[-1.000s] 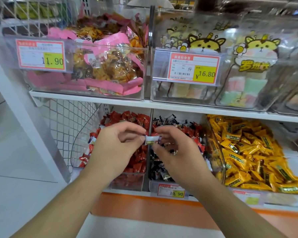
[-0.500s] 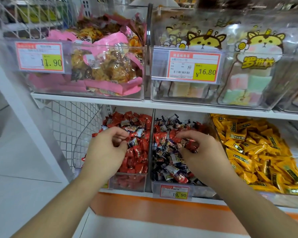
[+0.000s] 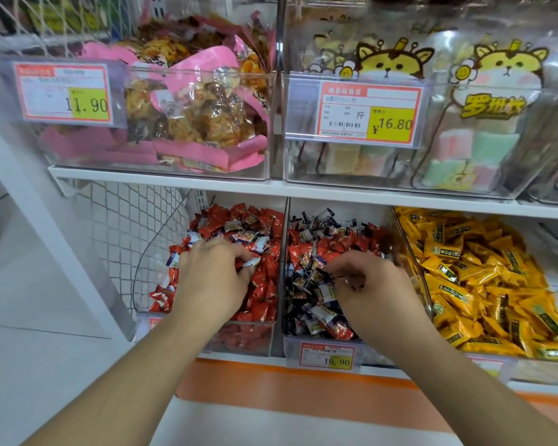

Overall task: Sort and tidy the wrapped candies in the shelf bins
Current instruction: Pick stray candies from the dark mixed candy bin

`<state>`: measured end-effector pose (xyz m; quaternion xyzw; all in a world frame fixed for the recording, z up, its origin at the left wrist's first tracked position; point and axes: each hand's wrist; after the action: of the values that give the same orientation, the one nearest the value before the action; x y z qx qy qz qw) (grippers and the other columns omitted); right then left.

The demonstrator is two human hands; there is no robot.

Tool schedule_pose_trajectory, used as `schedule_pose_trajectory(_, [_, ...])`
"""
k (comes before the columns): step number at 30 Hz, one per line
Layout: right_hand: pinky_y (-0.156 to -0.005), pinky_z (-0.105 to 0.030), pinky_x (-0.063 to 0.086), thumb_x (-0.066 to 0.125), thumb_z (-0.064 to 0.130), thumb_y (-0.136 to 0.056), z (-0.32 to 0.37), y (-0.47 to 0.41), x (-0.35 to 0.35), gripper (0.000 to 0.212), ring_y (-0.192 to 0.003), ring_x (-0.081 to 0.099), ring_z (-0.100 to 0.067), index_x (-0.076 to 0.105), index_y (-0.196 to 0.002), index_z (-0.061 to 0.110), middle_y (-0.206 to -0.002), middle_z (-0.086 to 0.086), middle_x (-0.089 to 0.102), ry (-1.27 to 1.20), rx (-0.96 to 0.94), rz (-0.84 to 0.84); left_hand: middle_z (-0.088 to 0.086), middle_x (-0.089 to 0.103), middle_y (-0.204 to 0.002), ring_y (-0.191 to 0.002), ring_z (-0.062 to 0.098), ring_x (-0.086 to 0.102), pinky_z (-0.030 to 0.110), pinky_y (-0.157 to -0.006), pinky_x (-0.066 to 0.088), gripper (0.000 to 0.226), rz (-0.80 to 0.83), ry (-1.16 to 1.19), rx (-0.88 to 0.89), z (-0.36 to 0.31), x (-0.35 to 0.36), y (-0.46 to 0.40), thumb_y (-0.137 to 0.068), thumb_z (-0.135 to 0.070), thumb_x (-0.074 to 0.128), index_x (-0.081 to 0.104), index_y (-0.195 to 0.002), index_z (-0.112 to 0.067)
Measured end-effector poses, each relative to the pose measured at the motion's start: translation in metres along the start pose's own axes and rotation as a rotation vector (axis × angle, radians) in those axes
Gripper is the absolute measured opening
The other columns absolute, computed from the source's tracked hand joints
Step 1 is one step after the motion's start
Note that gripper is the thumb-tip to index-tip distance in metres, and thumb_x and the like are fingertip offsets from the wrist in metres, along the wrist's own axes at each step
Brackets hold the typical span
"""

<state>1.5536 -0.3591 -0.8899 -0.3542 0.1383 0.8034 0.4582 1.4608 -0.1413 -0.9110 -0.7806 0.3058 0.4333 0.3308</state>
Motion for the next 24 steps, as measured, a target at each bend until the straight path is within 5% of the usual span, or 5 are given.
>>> schedule_pose_trajectory(2, [-0.071,-0.004,0.045,0.061,0.008,-0.095,0.001,0.001,0.001,0.032,-0.099,0.062,0.002,0.072,-0.111,0.033,-0.107,0.021,0.068,-0.009,-0.008,-0.002,-0.013,0.07,-0.105,-0.104,0.015,0.062,0.043,-0.097,0.05,0.012,-0.057,0.126,0.003,0.003,-0.001,0.002,-0.091,-0.035,0.076,0.076,-0.103,-0.034])
schedule_pose_trajectory(6, [-0.082,-0.006,0.048,0.063,0.007,-0.095,0.007,0.004,0.002,0.035,-0.102,0.061,0.008,0.068,-0.117,0.034,-0.106,0.024,0.067,-0.023,-0.07,-0.022,-0.019,0.069,-0.089,-0.087,-0.003,0.062,0.008,-0.069,0.045,0.008,-0.059,0.402,-0.013,0.002,-0.018,0.011,-0.093,-0.037,0.073,0.073,-0.101,-0.038])
schedule_pose_trajectory(11, [-0.086,-0.024,0.057,0.074,0.014,-0.094,0.02,0.01,0.001,0.036,-0.105,0.065,-0.004,0.066,-0.121,0.036,-0.106,0.018,0.069,-0.239,-0.181,0.029,-0.017,0.072,-0.086,-0.086,0.005,0.068,0.02,-0.075,0.054,0.01,0.072,0.654,0.099,-0.027,-0.039,0.027,-0.086,-0.033,0.081,0.074,-0.09,-0.037])
schedule_pose_trajectory(16, [-0.078,-0.025,0.059,0.079,0.016,-0.09,0.024,0.015,-0.002,0.018,-0.088,0.067,-0.011,0.071,-0.098,0.03,-0.09,0.009,0.071,-0.372,-0.141,-0.002,-0.018,0.075,-0.089,-0.089,0.005,0.071,0.035,-0.084,0.059,0.014,0.181,0.729,0.139,-0.041,-0.032,0.035,-0.086,-0.025,0.082,0.078,-0.092,-0.037])
schedule_pose_trajectory(24, [-0.089,-0.023,0.058,0.076,0.023,-0.093,0.011,0.005,-0.009,0.021,-0.099,0.066,-0.003,0.071,-0.11,0.035,-0.108,0.019,0.071,-0.081,-0.065,-0.043,-0.02,0.071,-0.09,-0.091,0.001,0.066,0.014,-0.078,0.05,0.009,0.046,0.648,0.077,-0.028,-0.031,0.027,-0.091,-0.028,0.077,0.072,-0.093,-0.036])
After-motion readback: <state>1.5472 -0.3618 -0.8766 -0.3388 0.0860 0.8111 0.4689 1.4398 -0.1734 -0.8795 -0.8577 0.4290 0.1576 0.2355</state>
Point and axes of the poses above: each hand's wrist, its own y-axis away from the middle knuckle, its own x-axis out of the palm, z = x × y
